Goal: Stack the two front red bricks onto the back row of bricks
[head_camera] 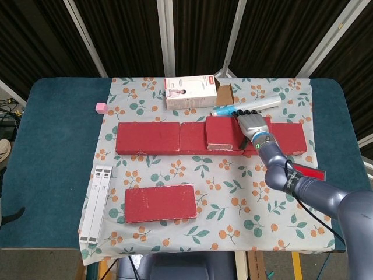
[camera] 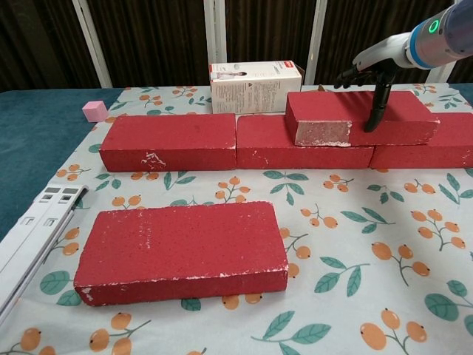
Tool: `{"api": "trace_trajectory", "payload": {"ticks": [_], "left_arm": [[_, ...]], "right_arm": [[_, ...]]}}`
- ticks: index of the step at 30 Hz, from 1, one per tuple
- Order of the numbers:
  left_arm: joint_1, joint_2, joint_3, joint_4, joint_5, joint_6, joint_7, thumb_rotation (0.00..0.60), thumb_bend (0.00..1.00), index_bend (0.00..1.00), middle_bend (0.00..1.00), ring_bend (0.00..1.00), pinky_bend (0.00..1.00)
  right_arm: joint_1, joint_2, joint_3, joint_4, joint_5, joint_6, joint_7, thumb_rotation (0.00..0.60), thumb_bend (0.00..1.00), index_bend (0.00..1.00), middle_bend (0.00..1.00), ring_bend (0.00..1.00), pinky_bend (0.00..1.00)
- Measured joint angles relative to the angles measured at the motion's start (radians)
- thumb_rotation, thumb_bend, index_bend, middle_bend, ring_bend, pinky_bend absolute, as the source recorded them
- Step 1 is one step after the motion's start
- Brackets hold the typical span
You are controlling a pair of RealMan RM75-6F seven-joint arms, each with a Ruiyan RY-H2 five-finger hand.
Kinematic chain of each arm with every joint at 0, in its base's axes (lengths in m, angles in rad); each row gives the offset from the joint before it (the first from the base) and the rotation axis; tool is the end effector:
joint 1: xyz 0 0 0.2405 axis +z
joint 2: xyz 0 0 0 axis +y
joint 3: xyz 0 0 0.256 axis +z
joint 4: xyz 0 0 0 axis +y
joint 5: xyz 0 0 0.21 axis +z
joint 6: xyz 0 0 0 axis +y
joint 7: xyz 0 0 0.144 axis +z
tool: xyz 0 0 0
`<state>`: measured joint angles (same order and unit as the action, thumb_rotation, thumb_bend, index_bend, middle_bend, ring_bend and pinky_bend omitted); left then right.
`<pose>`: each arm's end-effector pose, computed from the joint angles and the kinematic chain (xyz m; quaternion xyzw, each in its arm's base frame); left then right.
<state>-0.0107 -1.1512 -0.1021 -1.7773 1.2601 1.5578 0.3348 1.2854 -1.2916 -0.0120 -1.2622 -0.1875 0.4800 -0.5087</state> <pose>-0.3138 0.1618 0.1608 -0.5185 -0.4009 -0.2950 0.6953 -0.1289 -0.4705 0.0661 0.7291 -0.4606 0.1816 0.4725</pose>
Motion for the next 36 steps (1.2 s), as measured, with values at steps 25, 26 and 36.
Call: {"api": "trace_trajectory", "payload": {"ticks": [25, 26, 36], "left_arm": [[0.006, 0.024, 0.020, 0.016, 0.110, 0.017, -0.126, 0.600, 0.00, 0.06, 0.00, 0.00, 0.13], [0.007, 0.027, 0.023, 0.015, 0.118, 0.018, -0.131, 0.600, 0.00, 0.06, 0.00, 0.00, 0.13], [0.011, 0.106, 0.034, -0.107, 0.137, 0.020, -0.092, 0.600, 0.00, 0.00, 0.00, 0.00, 0.14]], "right_arm": [[-0.517, 0.330, -0.032, -0.678, -0.650, 0.730, 0.332, 0.600, 0.15, 0.00, 0.00, 0.00, 0.00], [-0.557, 0.325, -0.048, -0.682, -0.707, 0.771, 0.350, 0.600, 0.15, 0.00, 0.00, 0.00, 0.00], [-0.947, 0.188, -0.194, -0.618, -1.054, 1.114, 0.435, 0.600, 0.15, 0.00, 0.00, 0.00, 0.00]]}}
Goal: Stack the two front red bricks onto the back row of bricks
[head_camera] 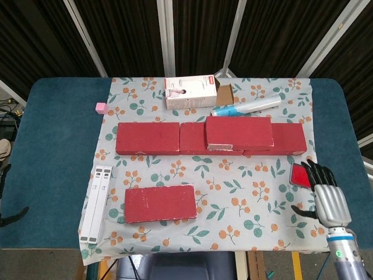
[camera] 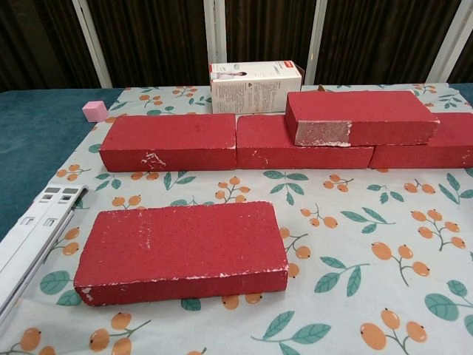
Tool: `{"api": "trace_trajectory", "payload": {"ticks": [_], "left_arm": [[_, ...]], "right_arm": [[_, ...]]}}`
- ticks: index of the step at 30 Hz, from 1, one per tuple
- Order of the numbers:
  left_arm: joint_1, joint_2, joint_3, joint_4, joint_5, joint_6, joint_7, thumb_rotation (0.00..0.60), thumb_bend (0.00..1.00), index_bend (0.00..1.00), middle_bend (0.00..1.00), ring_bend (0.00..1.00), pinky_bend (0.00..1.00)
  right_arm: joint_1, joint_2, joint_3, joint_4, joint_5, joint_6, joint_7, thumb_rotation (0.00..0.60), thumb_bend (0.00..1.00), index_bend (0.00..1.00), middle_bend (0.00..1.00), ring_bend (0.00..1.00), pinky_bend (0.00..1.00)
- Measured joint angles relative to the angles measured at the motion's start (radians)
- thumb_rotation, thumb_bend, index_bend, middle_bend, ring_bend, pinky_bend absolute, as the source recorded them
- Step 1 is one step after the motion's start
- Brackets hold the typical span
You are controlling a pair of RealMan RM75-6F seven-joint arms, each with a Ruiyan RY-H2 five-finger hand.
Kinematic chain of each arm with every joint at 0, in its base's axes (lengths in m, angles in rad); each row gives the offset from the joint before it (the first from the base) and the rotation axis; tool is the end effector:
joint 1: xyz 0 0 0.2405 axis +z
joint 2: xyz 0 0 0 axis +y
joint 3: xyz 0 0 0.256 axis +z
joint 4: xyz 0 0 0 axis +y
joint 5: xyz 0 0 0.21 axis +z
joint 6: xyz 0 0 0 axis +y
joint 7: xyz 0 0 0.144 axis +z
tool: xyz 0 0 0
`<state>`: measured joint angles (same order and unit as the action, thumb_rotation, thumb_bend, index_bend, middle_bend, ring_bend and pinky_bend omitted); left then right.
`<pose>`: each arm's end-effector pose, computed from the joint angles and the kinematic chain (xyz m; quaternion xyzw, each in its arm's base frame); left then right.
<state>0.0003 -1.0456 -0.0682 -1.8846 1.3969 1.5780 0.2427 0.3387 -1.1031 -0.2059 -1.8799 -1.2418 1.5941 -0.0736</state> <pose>-0.2847 0.1555 0.1785 -0.5408 -0.3960 -0.3536 0.6525 -0.2696 -0.1906 0.1383 0.5765 -0.4650 0.3804 0.5538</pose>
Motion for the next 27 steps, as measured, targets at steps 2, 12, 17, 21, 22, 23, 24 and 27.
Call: {"api": "trace_trajectory", "payload": {"ticks": [2, 12, 17, 21, 22, 23, 24, 27], "left_arm": [[-0.006, 0.022, -0.002, -0.059, -0.009, -0.009, 0.038, 0.600, 0.00, 0.00, 0.00, 0.00, 0.14], [-0.114, 0.160, -0.044, -0.381, -0.105, -0.146, 0.243, 0.600, 0.00, 0.00, 0.00, 0.00, 0.13], [-0.229, 0.199, -0.084, -0.471, -0.191, -0.277, 0.319, 0.600, 0.00, 0.00, 0.00, 0.00, 0.13], [-0.326, 0.209, -0.116, -0.471, -0.292, -0.368, 0.362, 0.600, 0.00, 0.00, 0.00, 0.00, 0.13], [-0.357, 0.208, -0.125, -0.471, -0.330, -0.390, 0.383, 0.600, 0.00, 0.00, 0.00, 0.00, 0.13], [-0.380, 0.207, -0.131, -0.471, -0.360, -0.407, 0.399, 0.600, 0.00, 0.00, 0.00, 0.00, 0.13], [-0.404, 0.204, -0.136, -0.471, -0.391, -0.424, 0.413, 0.600, 0.00, 0.00, 0.00, 0.00, 0.13], [-0.485, 0.185, -0.148, -0.471, -0.503, -0.471, 0.469, 0.600, 0.00, 0.00, 0.00, 0.00, 0.13]], "right_arm": [[-0.028, -0.023, -0.010, 0.026, -0.009, 0.008, 0.001, 0.600, 0.15, 0.00, 0.00, 0.00, 0.00], [-0.084, -0.052, 0.007, 0.127, -0.025, -0.012, 0.104, 0.600, 0.15, 0.00, 0.00, 0.00, 0.00], [-0.104, -0.047, 0.031, 0.153, -0.037, -0.023, 0.159, 0.600, 0.15, 0.00, 0.00, 0.00, 0.00], [-0.117, -0.039, 0.048, 0.168, -0.048, -0.036, 0.193, 0.600, 0.15, 0.00, 0.00, 0.00, 0.00], [-0.119, -0.038, 0.050, 0.171, -0.050, -0.040, 0.197, 0.600, 0.15, 0.00, 0.00, 0.00, 0.00], [-0.121, -0.036, 0.054, 0.174, -0.053, -0.046, 0.202, 0.600, 0.15, 0.00, 0.00, 0.00, 0.00], [-0.122, -0.036, 0.057, 0.176, -0.054, -0.050, 0.204, 0.600, 0.15, 0.00, 0.00, 0.00, 0.00], [-0.126, -0.036, 0.066, 0.180, -0.055, -0.063, 0.208, 0.600, 0.15, 0.00, 0.00, 0.00, 0.00]]}}
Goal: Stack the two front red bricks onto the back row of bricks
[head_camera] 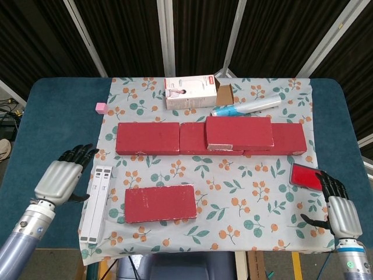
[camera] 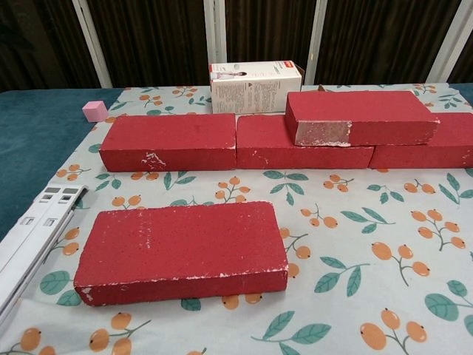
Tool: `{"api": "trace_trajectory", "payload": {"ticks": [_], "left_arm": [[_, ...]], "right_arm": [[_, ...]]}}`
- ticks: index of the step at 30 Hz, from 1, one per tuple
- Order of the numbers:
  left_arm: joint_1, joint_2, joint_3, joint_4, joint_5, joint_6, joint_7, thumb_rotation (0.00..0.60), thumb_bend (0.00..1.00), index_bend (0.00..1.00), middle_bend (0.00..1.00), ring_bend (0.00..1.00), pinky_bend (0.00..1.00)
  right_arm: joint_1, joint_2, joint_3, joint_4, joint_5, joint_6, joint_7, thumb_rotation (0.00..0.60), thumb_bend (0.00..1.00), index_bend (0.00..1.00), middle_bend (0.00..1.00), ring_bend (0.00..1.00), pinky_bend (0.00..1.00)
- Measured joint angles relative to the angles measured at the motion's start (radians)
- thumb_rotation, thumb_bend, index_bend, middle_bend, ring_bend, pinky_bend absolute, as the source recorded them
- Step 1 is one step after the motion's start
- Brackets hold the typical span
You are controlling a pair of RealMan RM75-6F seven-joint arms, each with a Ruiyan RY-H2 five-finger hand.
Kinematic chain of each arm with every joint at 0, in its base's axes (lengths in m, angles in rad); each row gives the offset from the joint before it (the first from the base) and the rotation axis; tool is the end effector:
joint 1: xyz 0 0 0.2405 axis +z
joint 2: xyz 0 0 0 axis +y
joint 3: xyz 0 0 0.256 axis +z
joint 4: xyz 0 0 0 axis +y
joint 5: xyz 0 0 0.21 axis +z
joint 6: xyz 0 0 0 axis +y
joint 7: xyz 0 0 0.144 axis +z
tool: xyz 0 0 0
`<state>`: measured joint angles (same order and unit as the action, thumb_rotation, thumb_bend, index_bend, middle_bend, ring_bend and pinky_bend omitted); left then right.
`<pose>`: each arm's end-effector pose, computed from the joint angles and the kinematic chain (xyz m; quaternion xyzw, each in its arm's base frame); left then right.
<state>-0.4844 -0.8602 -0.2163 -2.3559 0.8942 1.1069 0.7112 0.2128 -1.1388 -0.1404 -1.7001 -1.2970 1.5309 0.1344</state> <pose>-0.1382 0.2445 0.1486 -0.7241 -0.3957 -0.2813 0.4899 -0.3110 -0.1762 0.1377 0.5385 -0.4996 0.3986 0.5492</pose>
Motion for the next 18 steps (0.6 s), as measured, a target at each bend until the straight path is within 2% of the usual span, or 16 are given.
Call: {"api": "trace_trajectory", "payload": {"ticks": [4, 8, 18], "left_arm": [[-0.119, -0.064, -0.010, 0.000, -0.163, -0.017, 0.116, 0.600, 0.00, 0.00, 0.00, 0.00, 0.13], [-0.215, -0.163, -0.026, 0.000, -0.319, 0.014, 0.167, 0.600, 0.00, 0.00, 0.00, 0.00, 0.11], [-0.458, -0.441, -0.083, 0.000, -0.672, 0.265, 0.314, 0.600, 0.00, 0.00, 0.00, 0.00, 0.04]], "right_arm": [[-0.003, -0.002, 0.011, 0.004, -0.001, -0.021, 0.001, 0.600, 0.15, 0.00, 0.00, 0.00, 0.00], [-0.007, -0.005, 0.020, 0.008, -0.003, -0.037, -0.001, 0.600, 0.15, 0.00, 0.00, 0.00, 0.00], [-0.020, -0.002, 0.045, 0.015, -0.010, -0.062, 0.008, 0.600, 0.15, 0.00, 0.00, 0.00, 0.00]]}}
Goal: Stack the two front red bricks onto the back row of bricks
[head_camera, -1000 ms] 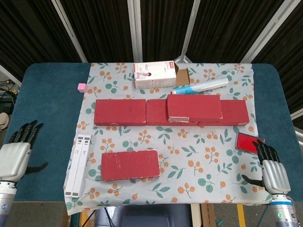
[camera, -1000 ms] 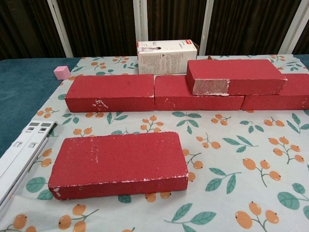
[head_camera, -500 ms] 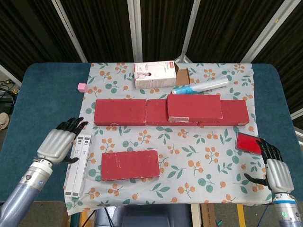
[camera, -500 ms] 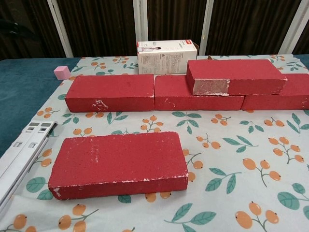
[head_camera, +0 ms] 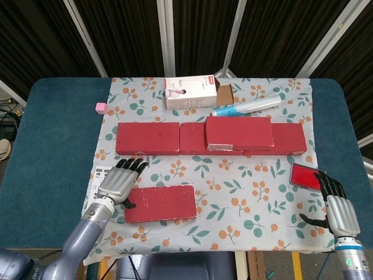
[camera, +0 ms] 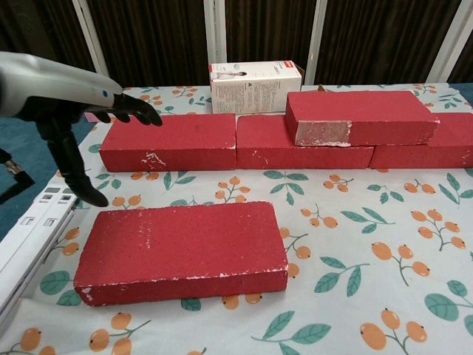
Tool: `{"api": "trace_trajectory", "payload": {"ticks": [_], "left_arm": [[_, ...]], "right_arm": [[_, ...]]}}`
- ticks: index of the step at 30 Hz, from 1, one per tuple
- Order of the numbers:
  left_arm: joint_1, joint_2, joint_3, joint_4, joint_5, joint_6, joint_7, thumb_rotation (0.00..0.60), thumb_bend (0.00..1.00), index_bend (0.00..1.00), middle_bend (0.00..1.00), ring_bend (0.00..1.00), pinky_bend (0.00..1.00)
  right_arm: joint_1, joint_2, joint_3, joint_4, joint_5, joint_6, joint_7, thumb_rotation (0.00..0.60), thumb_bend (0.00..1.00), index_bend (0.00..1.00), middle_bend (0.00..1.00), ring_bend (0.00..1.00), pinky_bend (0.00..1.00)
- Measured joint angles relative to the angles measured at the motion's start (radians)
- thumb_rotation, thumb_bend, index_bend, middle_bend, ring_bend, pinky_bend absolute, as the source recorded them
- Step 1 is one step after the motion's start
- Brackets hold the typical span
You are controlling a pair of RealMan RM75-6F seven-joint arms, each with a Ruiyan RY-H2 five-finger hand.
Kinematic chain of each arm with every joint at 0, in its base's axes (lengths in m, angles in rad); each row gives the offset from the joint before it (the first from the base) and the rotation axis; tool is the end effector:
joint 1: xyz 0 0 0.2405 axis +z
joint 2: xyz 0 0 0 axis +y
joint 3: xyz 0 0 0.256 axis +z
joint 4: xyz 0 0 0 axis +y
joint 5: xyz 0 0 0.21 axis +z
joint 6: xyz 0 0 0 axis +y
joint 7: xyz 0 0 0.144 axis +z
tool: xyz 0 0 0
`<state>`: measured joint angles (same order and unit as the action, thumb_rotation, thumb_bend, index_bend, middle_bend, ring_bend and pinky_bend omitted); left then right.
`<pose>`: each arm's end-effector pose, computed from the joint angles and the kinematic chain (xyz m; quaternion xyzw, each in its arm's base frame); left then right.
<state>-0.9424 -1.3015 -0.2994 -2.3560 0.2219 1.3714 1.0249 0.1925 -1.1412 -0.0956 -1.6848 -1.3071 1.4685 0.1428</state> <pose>-0.0555 0.2604 0.0534 -0.7542 -0.4528 -0.2178 0.4228 -0.3145 -0.1794 0.1340 0.5389 -0.5092 0.3933 0.5437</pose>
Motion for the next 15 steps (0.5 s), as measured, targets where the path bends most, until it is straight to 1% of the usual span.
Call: {"api": "trace_trajectory", "payload": {"ticks": [4, 7, 15], "left_arm": [[-0.080, -0.099, -0.030, 0.000, -0.111, 0.120, 0.045, 0.600, 0.00, 0.00, 0.00, 0.00, 0.03], [-0.125, -0.160, -0.057, 0.000, -0.187, 0.179, 0.061, 0.600, 0.00, 0.00, 0.00, 0.00, 0.03], [-0.226, -0.278, -0.117, 0.000, -0.328, 0.345, 0.100, 0.600, 0.00, 0.00, 0.00, 0.00, 0.03]], "right_arm": [[-0.004, 0.002, 0.008, 0.001, -0.007, -0.010, 0.009, 0.600, 0.15, 0.00, 0.00, 0.00, 0.00], [-0.008, 0.004, 0.013, 0.003, -0.010, -0.016, 0.013, 0.600, 0.15, 0.00, 0.00, 0.00, 0.00], [-0.017, 0.010, 0.030, 0.009, -0.013, -0.033, 0.034, 0.600, 0.15, 0.00, 0.00, 0.00, 0.00]]}}
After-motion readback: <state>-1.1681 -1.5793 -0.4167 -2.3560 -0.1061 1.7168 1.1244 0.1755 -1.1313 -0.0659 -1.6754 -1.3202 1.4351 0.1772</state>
